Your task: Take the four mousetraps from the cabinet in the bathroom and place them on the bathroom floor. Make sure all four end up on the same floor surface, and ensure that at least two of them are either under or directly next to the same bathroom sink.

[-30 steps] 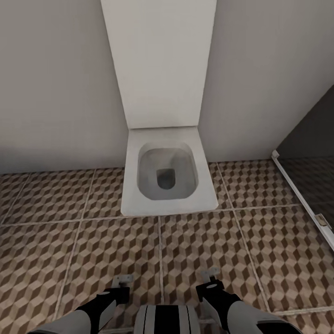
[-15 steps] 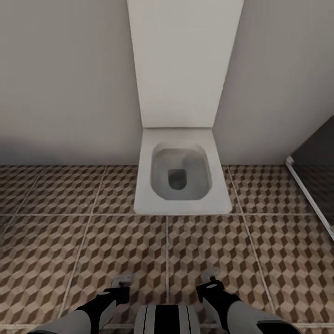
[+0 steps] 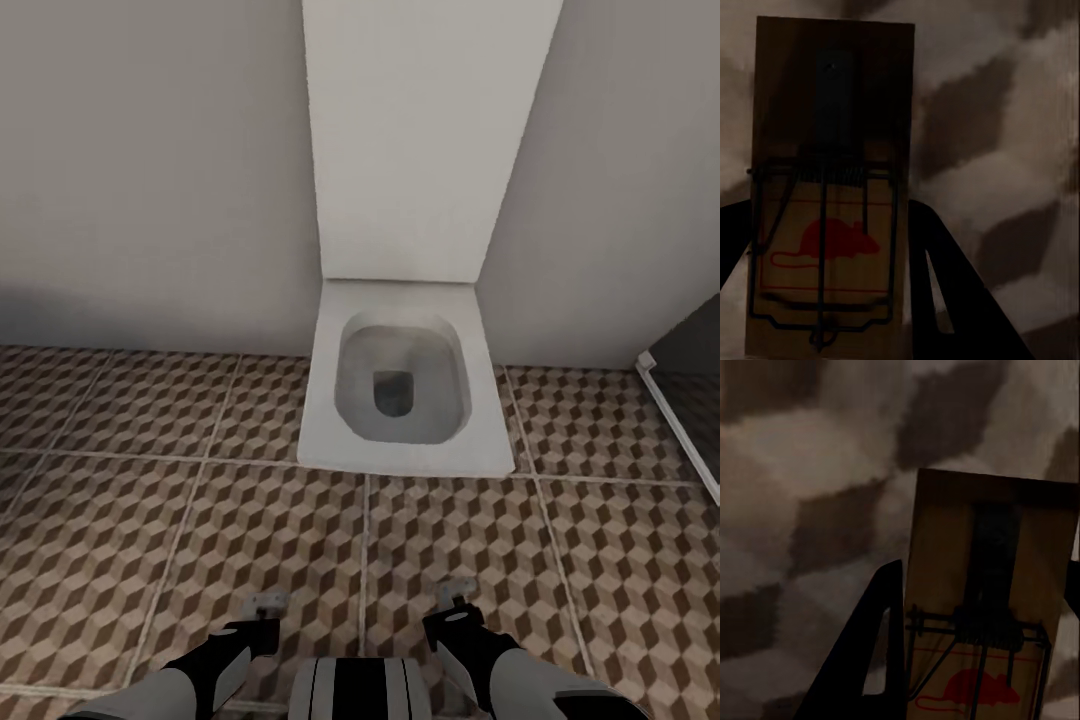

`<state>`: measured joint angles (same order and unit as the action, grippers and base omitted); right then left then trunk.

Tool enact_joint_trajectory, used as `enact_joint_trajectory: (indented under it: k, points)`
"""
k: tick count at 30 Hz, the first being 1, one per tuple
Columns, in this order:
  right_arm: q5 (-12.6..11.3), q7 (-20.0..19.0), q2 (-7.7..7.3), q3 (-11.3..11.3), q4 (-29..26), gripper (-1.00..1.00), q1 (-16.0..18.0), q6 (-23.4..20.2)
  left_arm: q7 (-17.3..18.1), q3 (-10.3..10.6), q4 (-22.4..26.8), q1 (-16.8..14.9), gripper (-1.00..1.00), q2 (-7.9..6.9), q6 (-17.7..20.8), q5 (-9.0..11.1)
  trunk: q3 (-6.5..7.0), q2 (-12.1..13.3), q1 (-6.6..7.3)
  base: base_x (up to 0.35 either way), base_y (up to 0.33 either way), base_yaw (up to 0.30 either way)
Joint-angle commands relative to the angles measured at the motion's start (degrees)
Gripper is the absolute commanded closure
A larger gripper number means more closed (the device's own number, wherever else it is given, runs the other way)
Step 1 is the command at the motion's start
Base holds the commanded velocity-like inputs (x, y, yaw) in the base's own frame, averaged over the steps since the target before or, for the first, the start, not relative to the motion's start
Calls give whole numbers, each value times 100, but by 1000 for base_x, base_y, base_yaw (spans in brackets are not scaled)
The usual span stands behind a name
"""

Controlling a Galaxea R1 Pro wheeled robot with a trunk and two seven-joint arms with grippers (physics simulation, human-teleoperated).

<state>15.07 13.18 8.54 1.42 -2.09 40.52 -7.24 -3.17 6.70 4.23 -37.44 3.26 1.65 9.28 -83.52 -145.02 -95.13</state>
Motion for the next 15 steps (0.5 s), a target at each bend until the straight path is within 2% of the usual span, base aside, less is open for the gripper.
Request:
enact_joint_trajectory:
  k: [1,7,15]
  points:
    - [49,9,2,16,-10,100,-1,-43,-26,50,8,0,100,0,19,38,-3,-1,-1,157,-201,5]
    - [49,9,-1,16,-10,100,-1,-41,-26,51,8,0,100,0,20,38,-3,-1,-1,166,-170,2]
    - [49,8,-2,16,-10,100,-1,-37,-26,51,8,0,100,0,12,39,-3,-1,-1,41,-33,0]
